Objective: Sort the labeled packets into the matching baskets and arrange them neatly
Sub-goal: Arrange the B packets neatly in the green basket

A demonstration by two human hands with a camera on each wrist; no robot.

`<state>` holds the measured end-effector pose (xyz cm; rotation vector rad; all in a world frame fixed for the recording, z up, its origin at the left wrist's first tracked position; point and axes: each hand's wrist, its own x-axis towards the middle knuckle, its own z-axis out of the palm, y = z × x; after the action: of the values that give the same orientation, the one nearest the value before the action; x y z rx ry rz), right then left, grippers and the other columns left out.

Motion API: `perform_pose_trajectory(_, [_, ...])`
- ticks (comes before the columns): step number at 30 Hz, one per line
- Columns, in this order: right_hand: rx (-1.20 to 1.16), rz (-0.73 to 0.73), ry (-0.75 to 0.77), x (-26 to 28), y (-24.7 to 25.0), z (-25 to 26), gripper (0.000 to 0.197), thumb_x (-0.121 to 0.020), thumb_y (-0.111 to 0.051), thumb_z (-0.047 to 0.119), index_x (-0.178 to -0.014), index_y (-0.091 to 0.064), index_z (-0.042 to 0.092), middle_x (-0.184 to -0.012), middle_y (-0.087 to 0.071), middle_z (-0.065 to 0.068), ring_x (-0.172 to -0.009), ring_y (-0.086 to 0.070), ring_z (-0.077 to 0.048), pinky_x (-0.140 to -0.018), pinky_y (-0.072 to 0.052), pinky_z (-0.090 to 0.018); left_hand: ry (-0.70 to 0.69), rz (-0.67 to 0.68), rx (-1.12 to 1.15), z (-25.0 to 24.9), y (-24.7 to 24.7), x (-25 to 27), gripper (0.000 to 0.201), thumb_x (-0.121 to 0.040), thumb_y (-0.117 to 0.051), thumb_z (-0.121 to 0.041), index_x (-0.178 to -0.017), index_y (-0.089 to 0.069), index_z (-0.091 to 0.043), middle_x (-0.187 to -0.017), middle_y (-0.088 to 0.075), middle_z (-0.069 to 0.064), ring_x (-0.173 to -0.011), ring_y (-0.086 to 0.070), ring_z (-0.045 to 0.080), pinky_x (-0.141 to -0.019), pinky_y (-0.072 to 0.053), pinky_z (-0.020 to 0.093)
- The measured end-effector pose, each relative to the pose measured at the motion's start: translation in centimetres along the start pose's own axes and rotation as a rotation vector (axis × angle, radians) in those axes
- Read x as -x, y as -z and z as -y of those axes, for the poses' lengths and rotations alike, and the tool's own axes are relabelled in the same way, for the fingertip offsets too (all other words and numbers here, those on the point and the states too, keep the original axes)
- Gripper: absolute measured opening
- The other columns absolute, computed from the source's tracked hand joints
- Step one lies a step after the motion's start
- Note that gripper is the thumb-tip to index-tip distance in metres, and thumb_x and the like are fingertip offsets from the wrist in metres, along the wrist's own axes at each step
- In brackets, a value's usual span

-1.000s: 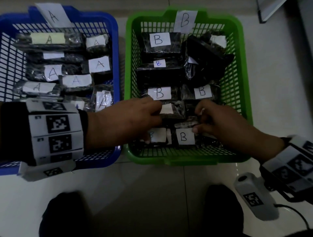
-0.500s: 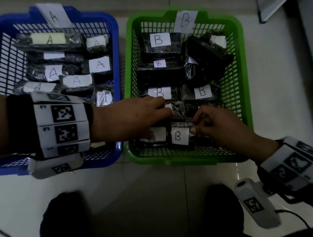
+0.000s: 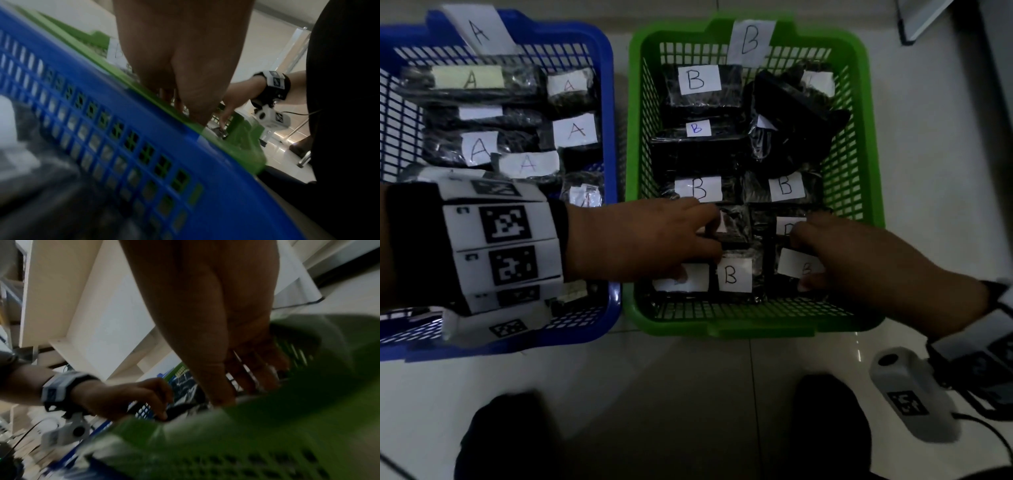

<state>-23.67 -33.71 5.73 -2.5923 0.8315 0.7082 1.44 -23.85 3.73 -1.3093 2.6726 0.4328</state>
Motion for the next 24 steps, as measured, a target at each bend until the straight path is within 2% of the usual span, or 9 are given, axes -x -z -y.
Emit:
perform_pose_trajectory(3, [0.053,-0.043,0.060,0.2,-0.8,0.3,0.058,-0.073,-0.075,0.029,-0.124,-0.047,0.022,-0.121,-0.051,-0.002,-0.105,-0.052,-0.021,-0.080,-0.050,-0.037,0.020,0.077,0.015,0.3,-0.2,-0.4,0.044,-0.079,-0.070,-0.035,-0.120,-0.057,-0.031,-0.119,-0.049,0.004,-0.104,-0.052,0.022,-0.062,-0.032,0.023])
perform_pose_trajectory(8, [0.107,-0.164,0.219,0.0,-1.7,0.2,0.056,-0.049,-0.087,0.008,-0.098,-0.061,0.016,-0.099,-0.055,-0.013,-0.086,-0.056,-0.029,-0.052,-0.050,-0.033,-0.034,-0.004,0.037,0.4,-0.6,-0.1,0.042,-0.072,-0.067,-0.037,-0.112,-0.061,-0.028,-0.107,-0.055,0.003,-0.089,-0.059,0.020,-0.051,-0.031,0.020])
perform_pose_trajectory(10, [0.091,-0.159,0.303,0.0,-1.8,0.1,0.049,-0.047,-0.088,0.008,-0.089,-0.064,0.016,-0.096,-0.058,-0.011,-0.085,-0.057,-0.028,-0.054,-0.053,-0.035,-0.015,0.008,0.023,0.3,-0.8,-0.2,0.055,-0.071,-0.070,-0.039,-0.122,-0.053,-0.026,-0.111,-0.054,0.001,-0.093,-0.058,0.018,-0.053,-0.033,0.019])
perform_pose_trajectory(12, [0.003,-0.087,0.319,-0.2,-1.4,-0.2,0.049,-0.052,-0.089,0.017,-0.094,-0.065,0.020,-0.102,-0.057,-0.006,-0.091,-0.057,-0.024,-0.064,-0.054,-0.035,0.054,0.089,0.114,0.4,-0.3,-0.5,0.066,-0.078,-0.068,-0.041,-0.136,-0.039,-0.029,-0.126,-0.045,-0.003,-0.109,-0.050,0.015,-0.069,-0.038,0.020])
perform_pose_trajectory(15, [-0.263,-0.155,0.138,-0.4,0.4,-0.2,0.029,-0.074,-0.074,0.035,-0.096,-0.056,0.027,-0.101,-0.047,0.009,-0.088,-0.051,-0.009,-0.070,-0.045,-0.027,0.162,0.081,0.344,1.2,1.7,-0.7,0.059,-0.083,-0.061,-0.046,-0.135,-0.040,-0.030,-0.127,-0.045,-0.008,-0.111,-0.048,0.010,-0.085,-0.041,0.020])
perform_pose_trajectory(17, [-0.449,-0.510,-0.056,-0.8,2.2,-0.1,0.031,-0.078,-0.067,0.039,-0.090,-0.045,0.022,-0.091,-0.043,0.007,-0.075,-0.043,-0.009,-0.062,-0.036,-0.023,0.194,-0.127,0.202,2.5,2.9,-1.0,0.049,-0.083,-0.056,-0.047,-0.124,-0.052,-0.021,-0.116,-0.054,0.002,-0.101,-0.054,0.020,-0.083,-0.049,0.036])
perform_pose_trajectory(19, [-0.560,-0.814,-0.183,-1.6,3.9,-0.4,0.042,-0.079,-0.070,0.037,-0.105,-0.042,0.018,-0.104,-0.043,0.002,-0.085,-0.044,-0.012,-0.069,-0.037,-0.022,0.322,-0.186,0.017,4.0,3.4,-1.3,0.050,-0.082,-0.051,-0.044,-0.122,-0.052,-0.015,-0.113,-0.054,0.009,-0.100,-0.054,0.027,-0.084,-0.048,0.042])
perform_pose_trajectory(21, [-0.622,-0.770,-0.238,-3.0,4.8,-1.1,0.060,-0.080,-0.071,0.037,-0.127,-0.041,0.016,-0.118,-0.045,-0.004,-0.097,-0.048,-0.015,-0.079,-0.039,-0.026,0.404,-0.131,-0.078,4.9,3.3,-1.4,0.055,-0.083,-0.051,-0.043,-0.129,-0.046,-0.013,-0.118,-0.051,0.012,-0.103,-0.052,0.030,-0.088,-0.046,0.043])
perform_pose_trajectory(24, [-0.503,-0.671,-0.162,-4.2,3.9,-1.6,0.047,-0.084,-0.068,0.026,-0.127,-0.052,0.020,-0.116,-0.056,-0.006,-0.092,-0.058,-0.022,-0.079,-0.037,-0.021,0.416,-0.107,-0.104,5.0,2.7,-1.3,0.052,-0.085,-0.048,-0.034,-0.131,-0.042,-0.010,-0.119,-0.050,0.016,-0.100,-0.052,0.033,-0.084,-0.045,0.044])
